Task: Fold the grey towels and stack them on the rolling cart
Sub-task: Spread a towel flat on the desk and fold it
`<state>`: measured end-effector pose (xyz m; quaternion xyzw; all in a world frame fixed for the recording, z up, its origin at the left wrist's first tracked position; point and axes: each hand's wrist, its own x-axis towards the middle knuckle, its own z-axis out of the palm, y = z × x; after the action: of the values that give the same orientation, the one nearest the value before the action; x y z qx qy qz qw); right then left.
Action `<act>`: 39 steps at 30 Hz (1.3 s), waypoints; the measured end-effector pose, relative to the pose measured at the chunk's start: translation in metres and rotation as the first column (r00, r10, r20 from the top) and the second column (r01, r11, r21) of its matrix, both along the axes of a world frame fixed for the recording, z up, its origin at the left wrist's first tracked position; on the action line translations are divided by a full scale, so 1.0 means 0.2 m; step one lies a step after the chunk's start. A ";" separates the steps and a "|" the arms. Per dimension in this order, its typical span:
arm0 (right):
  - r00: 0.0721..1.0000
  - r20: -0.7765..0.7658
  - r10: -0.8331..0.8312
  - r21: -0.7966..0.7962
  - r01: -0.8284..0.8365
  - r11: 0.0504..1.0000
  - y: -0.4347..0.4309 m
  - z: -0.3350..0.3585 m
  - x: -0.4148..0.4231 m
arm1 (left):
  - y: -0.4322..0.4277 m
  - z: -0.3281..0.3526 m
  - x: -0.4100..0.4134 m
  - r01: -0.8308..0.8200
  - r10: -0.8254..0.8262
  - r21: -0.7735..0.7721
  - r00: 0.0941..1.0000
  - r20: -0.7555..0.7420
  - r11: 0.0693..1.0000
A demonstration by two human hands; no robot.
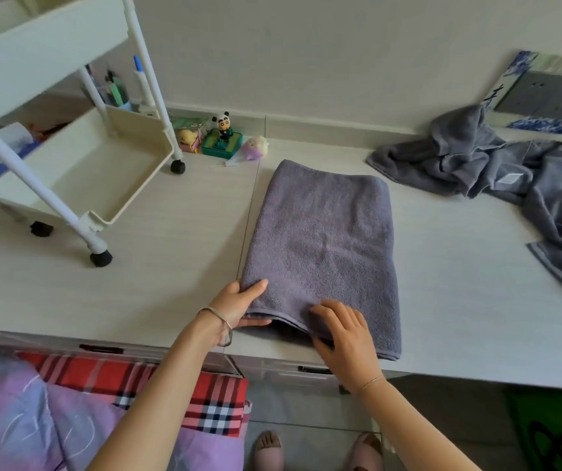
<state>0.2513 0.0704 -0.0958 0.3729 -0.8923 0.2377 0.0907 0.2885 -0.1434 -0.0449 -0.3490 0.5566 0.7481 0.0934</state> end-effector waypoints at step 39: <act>0.733 0.321 -0.600 0.346 0.499 0.794 0.28 -0.04 -0.33 | 0.29 -0.25 -0.20 0.399 -0.445 -0.913 0.805 0.393 -0.086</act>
<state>0.1854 0.1258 -0.1030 0.0390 -0.9823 0.1652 -0.0791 0.2475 -0.0859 -0.0946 -0.1117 0.9860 0.1112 0.0542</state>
